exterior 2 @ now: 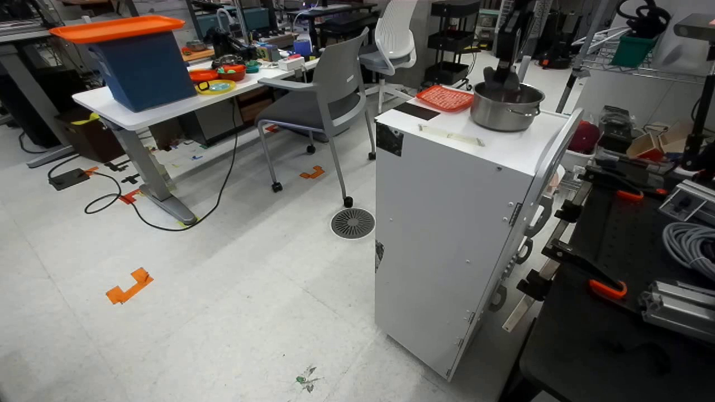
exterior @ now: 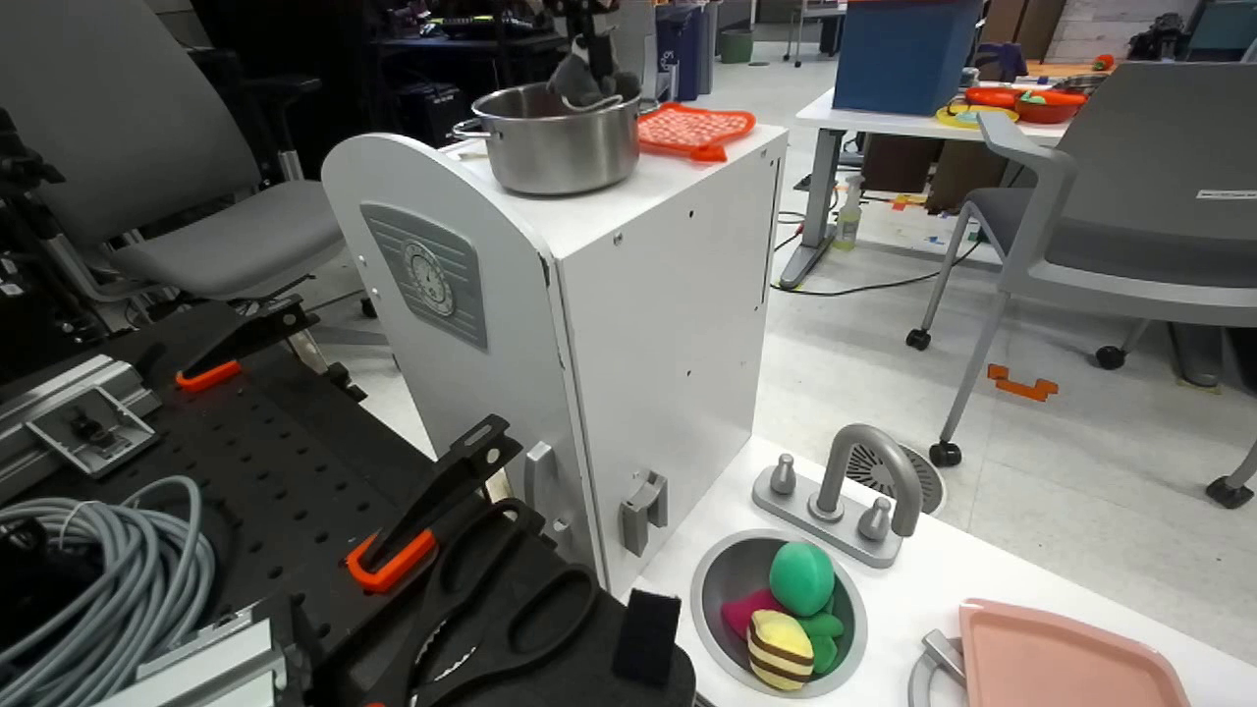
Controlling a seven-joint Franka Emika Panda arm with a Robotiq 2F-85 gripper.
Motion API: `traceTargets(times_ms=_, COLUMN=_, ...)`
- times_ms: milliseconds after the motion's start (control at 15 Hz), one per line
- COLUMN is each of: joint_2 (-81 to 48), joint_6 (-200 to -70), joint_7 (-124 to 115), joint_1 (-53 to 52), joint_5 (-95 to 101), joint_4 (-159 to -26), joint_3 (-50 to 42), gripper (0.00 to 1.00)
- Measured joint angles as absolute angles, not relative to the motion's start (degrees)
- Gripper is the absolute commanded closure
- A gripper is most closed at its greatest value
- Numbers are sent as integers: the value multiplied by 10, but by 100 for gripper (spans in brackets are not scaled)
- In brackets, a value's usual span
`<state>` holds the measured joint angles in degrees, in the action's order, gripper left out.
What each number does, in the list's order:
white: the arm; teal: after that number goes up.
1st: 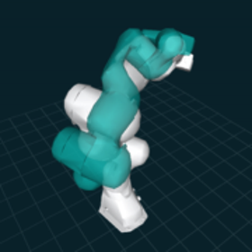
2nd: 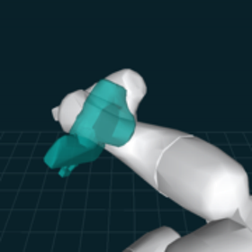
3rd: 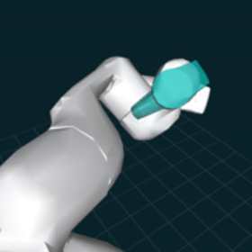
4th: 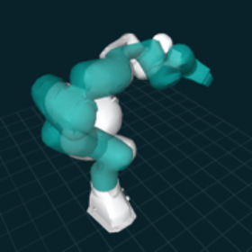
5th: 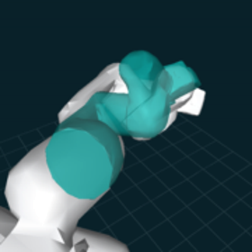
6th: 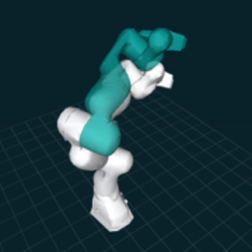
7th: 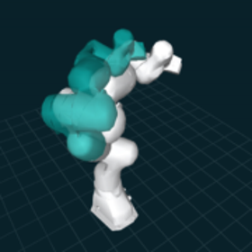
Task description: Remove the yellow and black sponge, green plush toy and grey bear from the silver pot and place them in the sink
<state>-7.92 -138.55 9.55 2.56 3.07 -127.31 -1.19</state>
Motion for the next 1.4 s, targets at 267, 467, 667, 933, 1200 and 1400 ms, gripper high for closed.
traceTargets(times_ms=267, joint_2=-61, joint_6=-1385, joint_7=82, joint_1=26, joint_5=58, joint_4=-1275, joint_3=-17, gripper=98)
traceTargets(times_ms=467, joint_2=-44, joint_6=-1385, joint_7=79, joint_1=26, joint_5=62, joint_4=-1279, joint_3=-23, gripper=98)
traceTargets(times_ms=667, joint_2=-27, joint_6=-1385, joint_7=74, joint_1=28, joint_5=62, joint_4=-1282, joint_3=-29, gripper=98)
traceTargets(times_ms=933, joint_2=-8, joint_6=-1385, joint_7=62, joint_1=34, joint_5=62, joint_4=-1289, joint_3=-36, gripper=98)
traceTargets(times_ms=1200, joint_2=-6, joint_6=-1385, joint_7=58, joint_1=40, joint_5=63, joint_4=-1296, joint_3=-41, gripper=98)
traceTargets(times_ms=1400, joint_2=-11, joint_6=-1385, joint_7=57, joint_1=47, joint_5=64, joint_4=-1297, joint_3=-46, gripper=98)
